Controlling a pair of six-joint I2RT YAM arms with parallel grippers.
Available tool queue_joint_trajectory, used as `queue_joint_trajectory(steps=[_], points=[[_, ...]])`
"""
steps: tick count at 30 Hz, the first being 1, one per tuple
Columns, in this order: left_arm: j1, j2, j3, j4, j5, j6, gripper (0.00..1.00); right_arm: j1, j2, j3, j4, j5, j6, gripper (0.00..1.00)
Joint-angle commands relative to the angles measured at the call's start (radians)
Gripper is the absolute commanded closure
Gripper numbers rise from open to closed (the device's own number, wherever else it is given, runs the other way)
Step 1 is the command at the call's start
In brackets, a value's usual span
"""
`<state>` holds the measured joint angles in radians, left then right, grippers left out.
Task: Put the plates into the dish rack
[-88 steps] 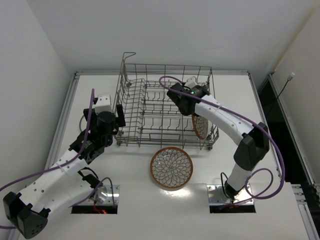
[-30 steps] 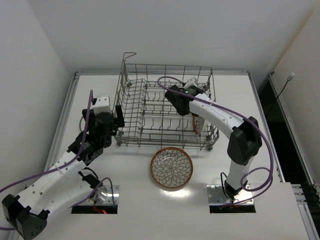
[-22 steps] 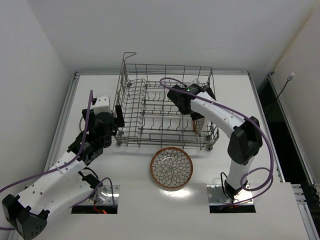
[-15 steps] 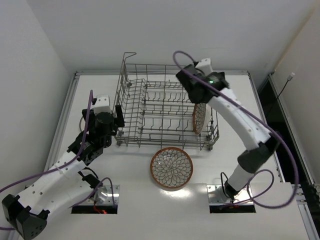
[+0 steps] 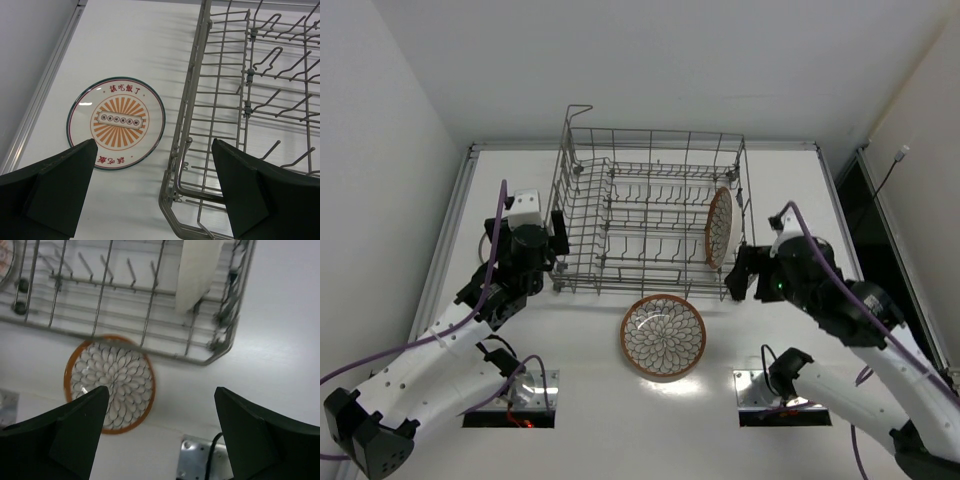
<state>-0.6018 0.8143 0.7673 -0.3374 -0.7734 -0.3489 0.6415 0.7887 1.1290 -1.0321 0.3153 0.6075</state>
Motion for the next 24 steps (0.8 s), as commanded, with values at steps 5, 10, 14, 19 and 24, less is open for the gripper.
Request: queue_joint_trajectory(steps=[5,10,14,19,24], points=[[-0.006,-0.012,0.038,-0.005,0.028,0.001,0.00,0.000,-0.278,-0.371,0.215,-0.293,0.285,0.17],[-0.006,-0.033,0.047,-0.005,0.046,0.001,0.00,0.000,-0.472,-0.625,0.267,-0.312,0.379,0.18],[-0.006,-0.052,0.047,-0.005,0.055,-0.009,0.00,0.000,-0.506,-0.814,0.362,-0.405,0.457,0.19],[-0.006,-0.041,0.056,-0.014,0.068,-0.009,0.00,0.000,-0.505,-0.937,0.466,-0.417,0.492,0.21],[-0.006,-0.041,0.056,-0.014,0.068,-0.009,0.00,0.000,-0.387,-1.008,0.605,-0.426,0.492,0.21]])
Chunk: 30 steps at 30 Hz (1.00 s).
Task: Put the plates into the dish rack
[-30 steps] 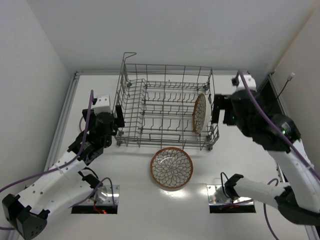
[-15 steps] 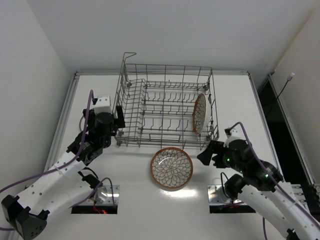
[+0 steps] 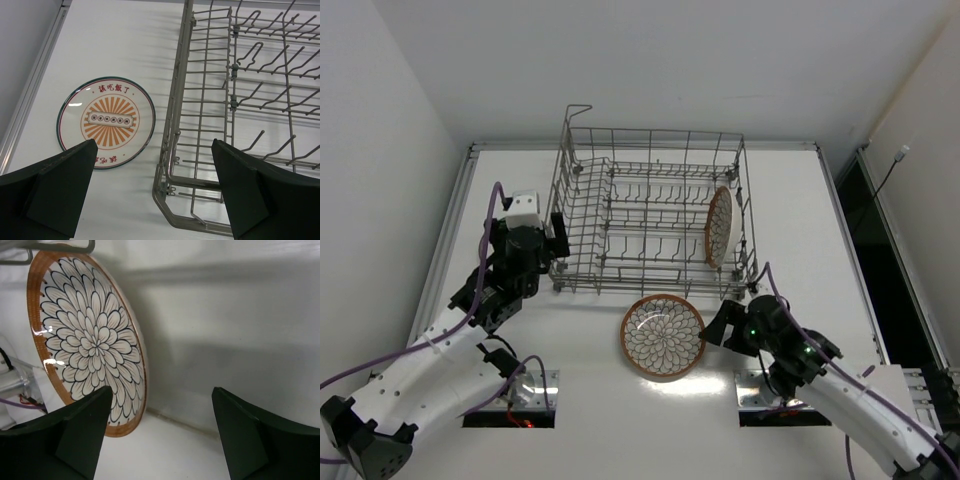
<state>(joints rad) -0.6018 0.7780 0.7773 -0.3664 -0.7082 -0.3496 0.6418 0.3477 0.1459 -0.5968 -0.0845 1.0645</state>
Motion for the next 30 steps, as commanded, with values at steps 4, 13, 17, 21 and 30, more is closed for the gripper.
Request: queue_joint_trajectory(steps=[4,13,17,21,30], points=[[-0.006,-0.005,0.046,0.006,0.012,-0.008,0.00,-0.001,0.203,-0.049,0.297,-0.026,0.026,0.23],[-0.006,-0.005,0.056,0.006,0.012,-0.008,0.00,0.009,0.338,-0.120,0.425,-0.035,0.026,0.39],[-0.006,-0.005,0.056,0.006,0.012,-0.008,0.00,0.009,0.309,-0.140,0.414,-0.035,0.057,0.50],[-0.006,-0.014,0.056,0.006,0.012,-0.008,0.00,0.009,0.217,-0.163,0.353,-0.035,0.081,0.69],[-0.006,-0.033,0.056,-0.003,0.003,-0.008,0.00,0.009,0.113,0.024,-0.012,-0.038,-0.038,1.00]])
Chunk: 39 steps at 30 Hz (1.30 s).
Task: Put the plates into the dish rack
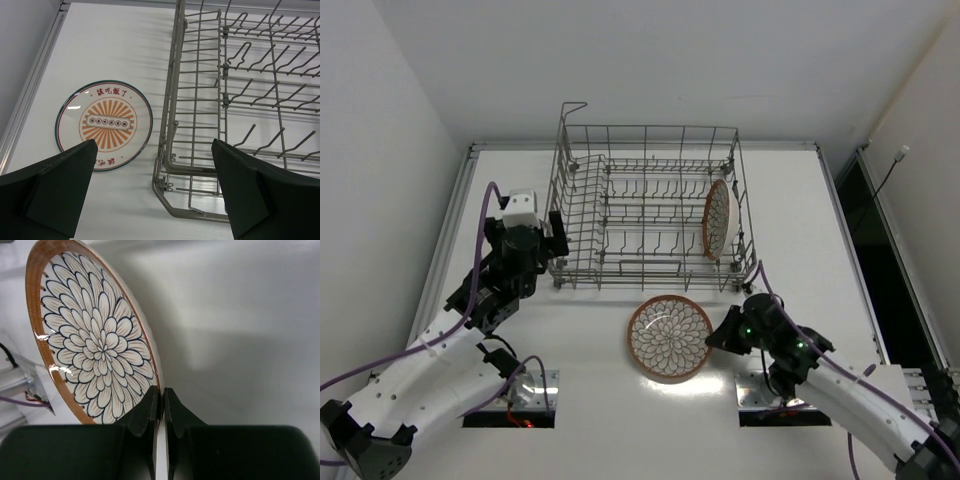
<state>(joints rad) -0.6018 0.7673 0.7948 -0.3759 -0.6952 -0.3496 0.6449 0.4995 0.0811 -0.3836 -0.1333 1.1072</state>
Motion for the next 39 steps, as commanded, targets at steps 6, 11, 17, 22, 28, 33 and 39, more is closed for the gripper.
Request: queue_joint_trajectory(steps=[6,11,17,22,28,33,39], points=[[-0.006,-0.022,0.038,0.006,-0.010,-0.008,0.00,0.006,-0.180,0.313,-0.535,0.075,-0.141,1.00],[-0.006,-0.022,0.038,0.006,-0.010,-0.008,0.00,0.006,-0.190,0.452,-0.641,0.064,-0.176,1.00],[-0.006,-0.022,0.038,0.006,-0.010,-0.008,0.00,0.006,-0.145,0.627,-0.738,0.095,-0.263,1.00],[-0.006,-0.022,0.038,0.006,-0.020,-0.008,0.00,0.006,-0.052,0.820,-0.761,0.161,-0.339,1.00],[-0.006,-0.022,0.038,0.006,-0.020,-0.008,0.00,0.006,0.088,1.046,-0.776,0.221,-0.380,1.00],[-0.006,-0.022,0.038,0.006,-0.029,-0.008,0.00,0.006,0.278,1.422,-0.914,0.435,-0.429,1.00],[-0.006,-0.013,0.038,0.006,-0.029,-0.008,0.00,0.006,0.465,1.717,-0.979,0.642,-0.472,1.00]])
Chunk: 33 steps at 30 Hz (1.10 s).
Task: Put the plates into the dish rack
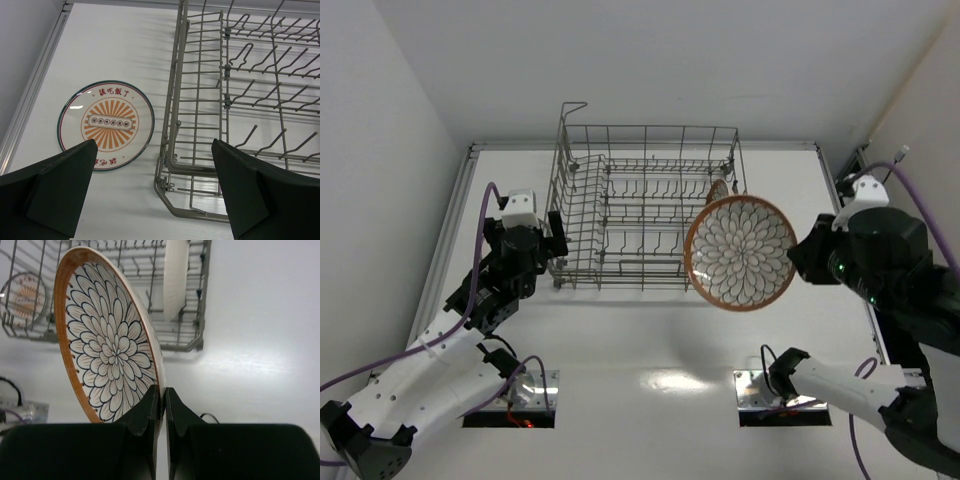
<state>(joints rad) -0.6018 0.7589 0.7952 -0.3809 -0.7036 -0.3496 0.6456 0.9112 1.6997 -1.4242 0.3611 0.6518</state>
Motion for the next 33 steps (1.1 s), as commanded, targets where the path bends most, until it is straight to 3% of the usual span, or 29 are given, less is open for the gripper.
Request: queue_joint_trajectory(steps=[1,9,15,20,33], points=[[-0.006,-0.004,0.038,0.011,-0.020,-0.008,0.00,0.005,0.075,0.118,0.062,0.176,-0.026,1.00],[-0.006,-0.004,0.038,0.011,-0.020,-0.008,0.00,0.005,0.403,0.359,0.038,0.314,-0.150,1.00],[-0.006,-0.013,0.038,0.011,-0.020,-0.008,0.00,0.005,0.540,0.518,0.021,0.380,-0.194,1.00],[-0.006,-0.013,0.038,0.011,-0.020,-0.008,0.00,0.005,0.665,0.552,0.021,0.429,-0.257,1.00],[-0.006,-0.032,0.038,0.011,-0.011,-0.017,0.00,0.023,0.785,0.522,0.034,0.650,-0.325,1.00]])
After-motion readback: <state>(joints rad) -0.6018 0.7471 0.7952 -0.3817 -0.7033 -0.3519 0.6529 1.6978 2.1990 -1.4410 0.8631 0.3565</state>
